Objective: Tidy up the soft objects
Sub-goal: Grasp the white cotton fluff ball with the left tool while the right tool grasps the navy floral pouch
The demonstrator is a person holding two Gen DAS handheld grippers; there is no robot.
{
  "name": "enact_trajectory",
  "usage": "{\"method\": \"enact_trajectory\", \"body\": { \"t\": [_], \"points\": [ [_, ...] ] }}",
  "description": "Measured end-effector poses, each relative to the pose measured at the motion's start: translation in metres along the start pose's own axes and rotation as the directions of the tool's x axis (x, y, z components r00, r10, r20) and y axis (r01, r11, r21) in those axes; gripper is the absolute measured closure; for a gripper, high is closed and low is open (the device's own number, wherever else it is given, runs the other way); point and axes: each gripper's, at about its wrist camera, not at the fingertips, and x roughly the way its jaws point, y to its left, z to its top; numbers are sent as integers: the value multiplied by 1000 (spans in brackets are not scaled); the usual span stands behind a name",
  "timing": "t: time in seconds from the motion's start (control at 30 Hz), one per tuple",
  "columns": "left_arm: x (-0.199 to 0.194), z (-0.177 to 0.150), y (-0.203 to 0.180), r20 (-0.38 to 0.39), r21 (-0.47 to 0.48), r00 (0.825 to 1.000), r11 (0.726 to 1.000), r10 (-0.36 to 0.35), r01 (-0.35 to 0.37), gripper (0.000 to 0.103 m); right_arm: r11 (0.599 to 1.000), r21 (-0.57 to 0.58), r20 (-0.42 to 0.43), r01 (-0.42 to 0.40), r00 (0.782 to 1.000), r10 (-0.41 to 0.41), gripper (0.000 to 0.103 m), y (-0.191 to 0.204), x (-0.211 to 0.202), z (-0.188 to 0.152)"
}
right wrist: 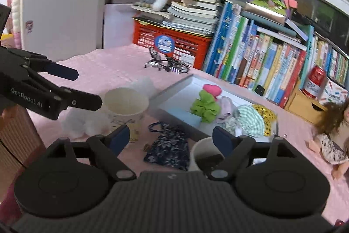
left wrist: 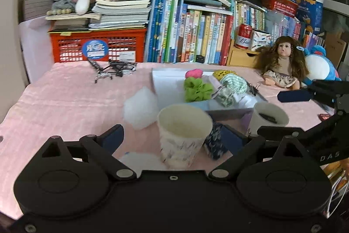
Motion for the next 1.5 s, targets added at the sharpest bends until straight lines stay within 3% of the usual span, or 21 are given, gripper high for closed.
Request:
{"method": "enact_trajectory", "body": {
  "t": [0.13, 0.33, 0.5, 0.8, 0.93, 1.23, 1.5],
  "points": [
    [-7, -21, 5, 17, 16, 999, 999, 50, -50, 7, 999, -35, 22, 15, 1000, -14, 12, 15, 3, -8],
    [3, -50, 9, 2, 50, 988, 987, 154, -154, 7, 982, -136, 87, 133, 989, -122, 12, 43, 12, -29],
    [15, -69, 9, -11, 61, 981, 980, 192, -191, 7, 980, -164, 59, 116, 992, -108, 13, 54, 25, -39],
    [30, -79, 15, -25, 7, 988, 988, 154, -154, 10, 948, -263, -39, 177, 980, -194, 31, 69, 58, -47],
    [35, -79, 19, -33, -13, 988, 989, 150, -151, 19, 947, -269, -73, 173, 977, -199, 39, 67, 70, -45],
    [41, -83, 25, -46, -39, 988, 988, 147, -149, 37, 941, -301, -97, 154, 977, -191, 40, 69, 91, -41],
    [42, -82, 28, -45, -54, 989, 989, 138, -141, 39, 936, -318, -121, 152, 973, -199, 40, 68, 107, -37]
  ]
}}
